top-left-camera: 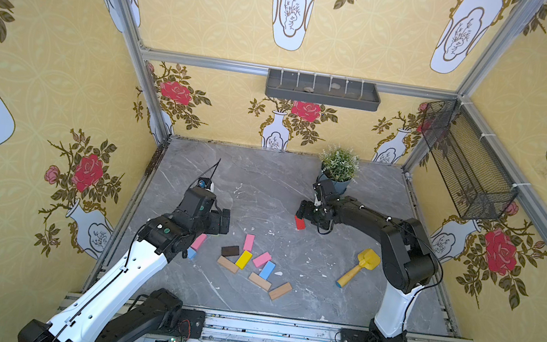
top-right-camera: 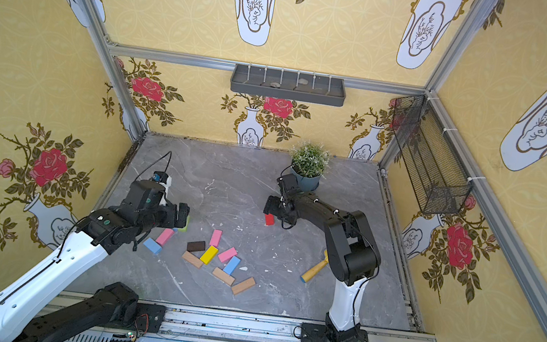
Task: Assemble the number 8 with building blocks
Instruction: Assemble the building block at the center of the board.
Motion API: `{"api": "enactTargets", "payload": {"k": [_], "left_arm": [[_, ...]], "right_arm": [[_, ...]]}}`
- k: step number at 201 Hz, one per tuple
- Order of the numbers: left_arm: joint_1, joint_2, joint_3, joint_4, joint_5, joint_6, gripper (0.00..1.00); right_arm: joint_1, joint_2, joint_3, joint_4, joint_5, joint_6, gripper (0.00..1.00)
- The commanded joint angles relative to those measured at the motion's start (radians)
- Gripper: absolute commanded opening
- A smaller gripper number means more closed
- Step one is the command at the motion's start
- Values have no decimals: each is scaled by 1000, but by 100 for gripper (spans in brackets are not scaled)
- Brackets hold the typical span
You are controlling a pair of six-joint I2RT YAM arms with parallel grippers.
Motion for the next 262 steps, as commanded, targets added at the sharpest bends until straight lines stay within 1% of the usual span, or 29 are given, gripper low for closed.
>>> {"api": "enactTargets", "payload": {"k": [1, 208, 262], "left_arm": [[2, -2, -7, -9, -2, -1, 100], [3, 7, -6, -8, -1, -1, 100], [4, 9, -7, -8, -3, 1, 100]], "right_arm": [[-6, 14, 12, 39, -21, 6, 85], [-37, 74, 44, 72, -51, -13, 85], [-34, 43, 11, 80, -76, -2, 85]]}}
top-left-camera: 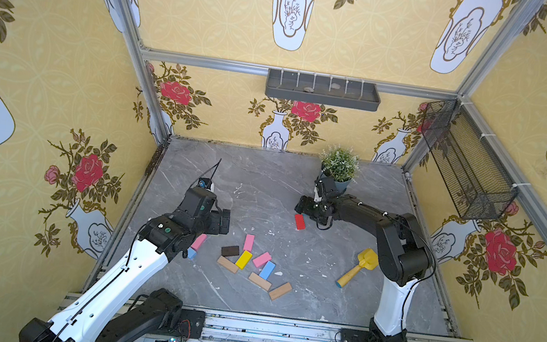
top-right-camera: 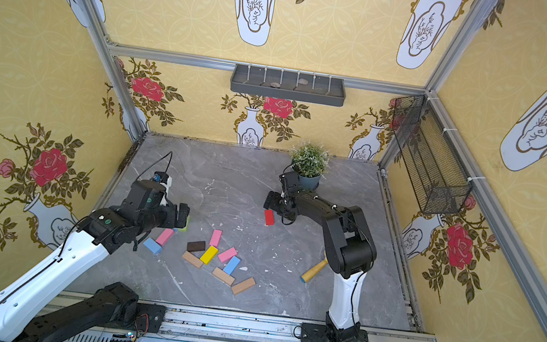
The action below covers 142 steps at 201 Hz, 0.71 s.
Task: Assemble the number 8 with building blocks
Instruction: Assemble the building block at the center of the board.
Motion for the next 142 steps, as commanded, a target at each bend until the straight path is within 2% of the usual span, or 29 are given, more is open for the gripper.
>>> {"api": "enactTargets", "payload": {"k": [1, 142], "left_arm": [[2, 1, -5, -7, -4, 1, 100], [5, 2, -5, -3, 2, 1, 100]], "right_arm": [[3, -20, -24, -5, -20, 2, 85], [95, -63, -52, -38, -18, 31, 85]]}}
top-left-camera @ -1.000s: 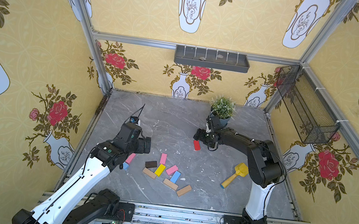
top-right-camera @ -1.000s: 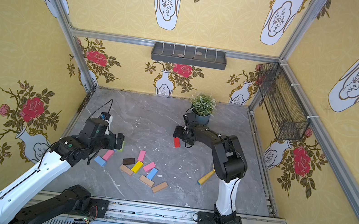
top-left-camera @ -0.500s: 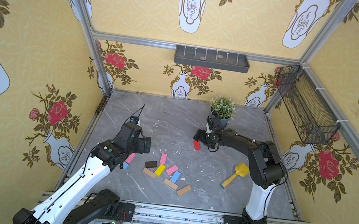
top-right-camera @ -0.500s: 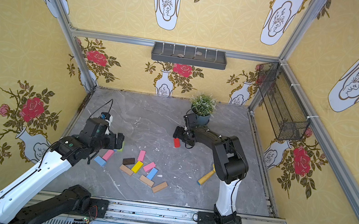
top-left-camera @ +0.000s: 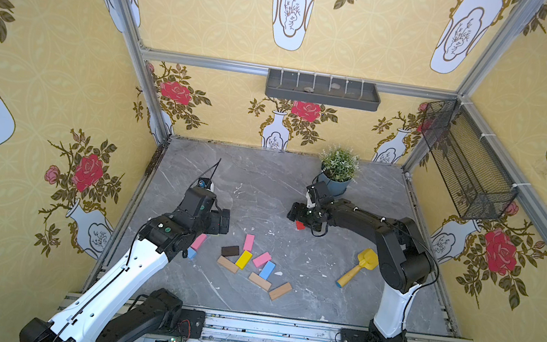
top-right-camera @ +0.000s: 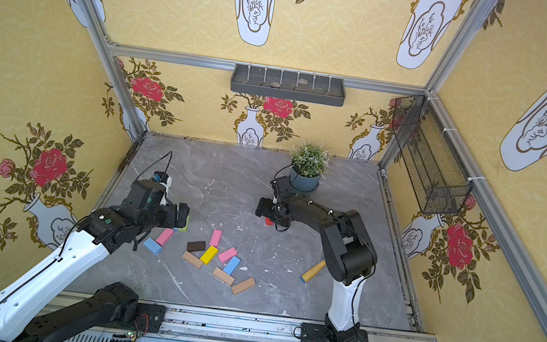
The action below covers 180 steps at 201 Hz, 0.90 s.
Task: Assemble the number 8 with building blocks
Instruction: Assemble the building block at the center of the board.
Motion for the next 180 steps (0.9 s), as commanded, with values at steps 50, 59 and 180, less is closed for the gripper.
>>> {"api": "enactTargets", "payload": {"k": [50, 59, 180], "left_arm": [[1, -2, -5, -2, 2, -1, 100], [1, -3, -5, -3, 2, -1, 100], [1, -6, -5, -3, 8, 2, 100]], "right_arm": [[13, -15, -5, -10, -9, 15, 86], [13, -15, -4, -10, -13, 15, 85], [23, -151, 10, -106, 58, -33, 87]]}}
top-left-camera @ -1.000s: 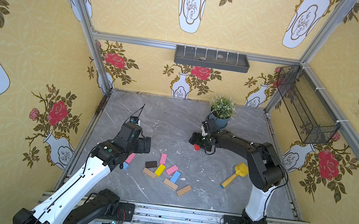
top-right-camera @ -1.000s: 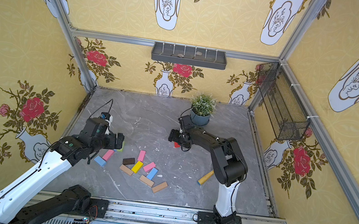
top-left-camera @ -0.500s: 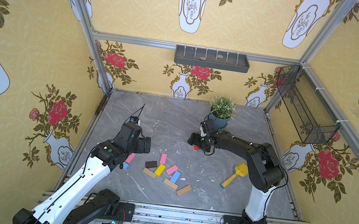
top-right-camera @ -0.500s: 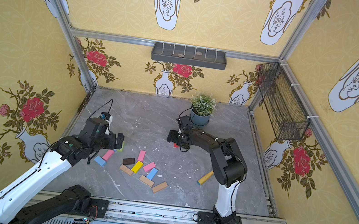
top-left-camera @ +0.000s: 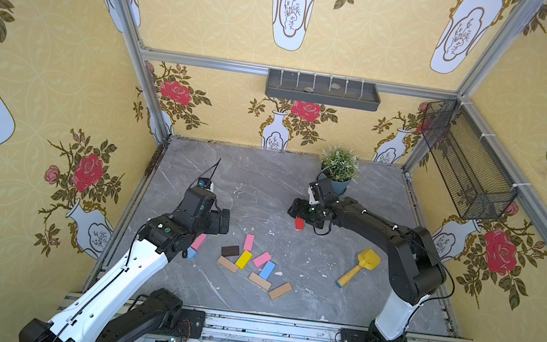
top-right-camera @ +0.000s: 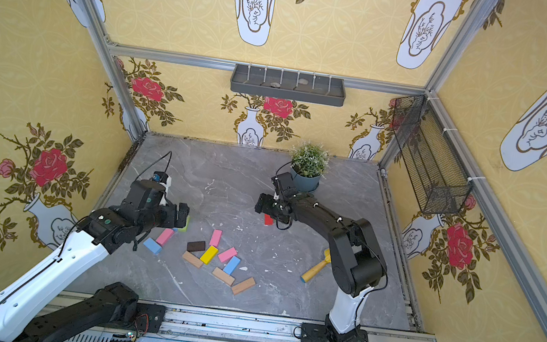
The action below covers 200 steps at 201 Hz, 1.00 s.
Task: Assemble the number 8 with building blocks
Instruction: Assemble the building block at the center of the board, then pick up the building block from the center of the board.
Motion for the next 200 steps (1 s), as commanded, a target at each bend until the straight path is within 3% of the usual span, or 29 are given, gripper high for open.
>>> {"api": "enactTargets", "payload": {"k": [1, 51, 115, 164, 200], "left_arm": [[1, -3, -5, -3, 7, 2, 100], [1, -14, -5, -6, -5, 0, 100], [1, -44, -5, -25, -70, -15, 100], [2, -60, -5, -28, -97, -22, 100], [2, -60, -5, -31, -99, -23, 100]], "right_arm": [[9, -28, 10, -52, 42, -32, 87], [132, -5, 67, -120, 112, -15, 86], [333, 169, 263, -172, 169, 59, 86], [419, 324, 441, -290, 220, 99, 82], [447, 362, 476, -305, 228, 117, 79]]}}
